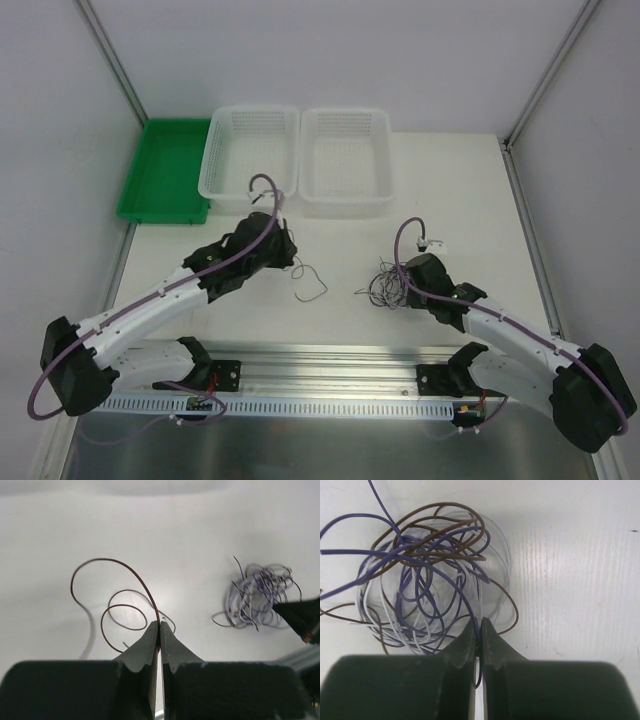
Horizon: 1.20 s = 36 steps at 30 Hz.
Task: Untangle the cables
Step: Untie the cable.
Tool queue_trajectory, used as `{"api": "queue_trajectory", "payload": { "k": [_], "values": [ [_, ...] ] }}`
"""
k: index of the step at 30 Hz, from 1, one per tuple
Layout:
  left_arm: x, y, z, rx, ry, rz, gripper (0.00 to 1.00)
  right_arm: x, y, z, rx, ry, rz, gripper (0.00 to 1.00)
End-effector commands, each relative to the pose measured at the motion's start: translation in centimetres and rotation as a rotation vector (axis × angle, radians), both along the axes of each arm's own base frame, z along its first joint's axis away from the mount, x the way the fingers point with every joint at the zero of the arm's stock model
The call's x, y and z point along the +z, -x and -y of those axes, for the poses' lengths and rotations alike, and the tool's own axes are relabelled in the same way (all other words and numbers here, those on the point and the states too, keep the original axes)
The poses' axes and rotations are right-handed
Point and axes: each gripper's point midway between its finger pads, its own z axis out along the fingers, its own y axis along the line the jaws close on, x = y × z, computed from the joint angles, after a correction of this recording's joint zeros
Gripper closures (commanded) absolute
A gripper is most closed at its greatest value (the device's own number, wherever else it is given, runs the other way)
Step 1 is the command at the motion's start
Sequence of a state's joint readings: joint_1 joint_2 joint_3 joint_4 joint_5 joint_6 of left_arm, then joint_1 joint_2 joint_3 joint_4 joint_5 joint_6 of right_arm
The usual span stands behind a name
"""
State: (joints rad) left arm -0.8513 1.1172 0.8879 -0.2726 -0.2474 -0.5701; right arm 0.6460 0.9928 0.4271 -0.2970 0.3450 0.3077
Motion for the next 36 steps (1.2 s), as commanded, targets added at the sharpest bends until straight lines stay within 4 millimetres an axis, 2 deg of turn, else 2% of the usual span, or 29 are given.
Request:
{"api": "queue_trajectory", "payload": {
  "k": [1, 3, 4, 6, 8, 9, 10, 12, 13, 15, 16, 17, 18, 20, 21, 23, 24, 26, 27, 29, 30, 32, 33, 35, 36],
  "values": [
    [0.0, -1.0, -5.0, 0.141, 0.030, 0.013, 1.00, 1.7, 0.3, 1.2, -0.033, 0.013, 0.044, 0.99],
    [0.7, -1.2, -7.3, 0.211, 0.052, 0.042, 1.00, 2.4, 0.5, 1.8, -0.038, 0.024, 0.056, 0.99],
    [0.4, -1.6, -8.8, 0.262, 0.052, 0.036, 1.00, 3.0, 0.4, 2.0, -0.043, 0.025, 0.076, 0.99],
    [0.8, -1.4, -9.8, 0.280, 0.072, 0.045, 1.00, 3.9, 0.4, 2.1, -0.041, 0.027, 0.087, 0.99],
    [1.0, -1.1, -9.9, 0.271, 0.079, 0.040, 1.00, 4.2, 0.4, 1.8, -0.025, 0.015, 0.090, 0.96],
    [1.1, -1.0, -9.8, 0.258, 0.082, 0.040, 1.00, 4.5, 0.3, 1.6, -0.019, 0.008, 0.092, 0.92],
    [1.5, -1.0, -9.6, 0.248, 0.087, 0.043, 1.00, 4.4, 0.3, 1.3, -0.008, -0.003, 0.086, 0.83],
    [1.9, -0.8, -9.1, 0.215, 0.093, 0.031, 1.00, 4.2, 0.3, 0.8, 0.008, -0.011, 0.074, 0.78],
    [2.0, -0.7, -8.9, 0.203, 0.091, 0.027, 1.00, 4.2, 0.3, 0.6, 0.014, -0.016, 0.069, 0.65],
    [2.0, -0.6, -8.6, 0.183, 0.083, 0.008, 1.00, 4.1, 0.4, 0.2, 0.034, -0.031, 0.058, 0.48],
    [3.0, -0.8, -8.4, 0.172, 0.084, 0.024, 1.00, 4.0, 0.6, 0.0, 0.045, -0.039, 0.053, 0.33],
    [3.4, -0.9, -8.4, 0.169, 0.081, 0.027, 1.00, 4.1, 0.6, -0.1, 0.054, -0.041, 0.055, 0.25],
    [4.6, -1.1, -8.3, 0.158, 0.085, 0.043, 1.00, 4.4, 0.7, -0.2, 0.064, -0.049, 0.063, 0.12],
    [5.8, -1.3, -8.0, 0.140, 0.088, 0.059, 0.99, 5.0, 0.9, -0.5, 0.090, -0.064, 0.069, 0.01],
    [7.6, -1.7, -7.9, 0.129, 0.101, 0.094, 0.98, 5.6, 0.9, -0.6, 0.107, -0.071, 0.087, 0.03],
    [8.9, -2.0, -7.6, 0.107, 0.105, 0.101, 0.98, 6.5, 1.1, -0.7, 0.131, -0.081, 0.097, 0.03],
    [11.3, -2.5, -7.8, 0.107, 0.114, 0.148, 0.98, 7.2, 1.2, -0.7, 0.145, -0.090, 0.122, 0.03],
    [12.9, -3.1, -7.9, 0.110, 0.099, 0.164, 0.98, 8.1, 1.4, -0.6, 0.158, -0.093, 0.139, 0.03],
    [15.6, -3.6, -8.3, 0.114, 0.104, 0.220, 0.98, 8.5, 1.5, -0.6, 0.164, -0.095, 0.149, 0.03],
    [17.5, -4.6, -8.8, 0.138, 0.085, 0.253, 0.97, 9.7, 1.6, -0.5, 0.177, -0.106, 0.179, 0.03],
    [20.3, -4.9, -9.2, 0.146, 0.095, 0.316, 0.97, 9.9, 1.7, -0.4, 0.182, -0.108, 0.186, 0.03],
    [22.0, -6.3, -10.1, 0.196, 0.072, 0.356, 0.96, 10.6, 1.9, -0.3, 0.194, -0.117, 0.204, 0.03],
    [24.8, -6.6, -10.4, 0.204, 0.080, 0.418, 0.96, 11.0, 2.0, -0.4, 0.199, -0.124, 0.214, 0.03],
    [27.7, -8.1, -10.8, 0.235, 0.072, 0.478, 0.95, 11.4, 2.2, -0.3, 0.208, -0.128, 0.225, 0.03],
    [28.6, -8.7, -10.9, 0.239, 0.054, 0.503, 0.96, 11.6, 2.2, -0.3, 0.213, -0.131, 0.231, 0.03]
  ]
}}
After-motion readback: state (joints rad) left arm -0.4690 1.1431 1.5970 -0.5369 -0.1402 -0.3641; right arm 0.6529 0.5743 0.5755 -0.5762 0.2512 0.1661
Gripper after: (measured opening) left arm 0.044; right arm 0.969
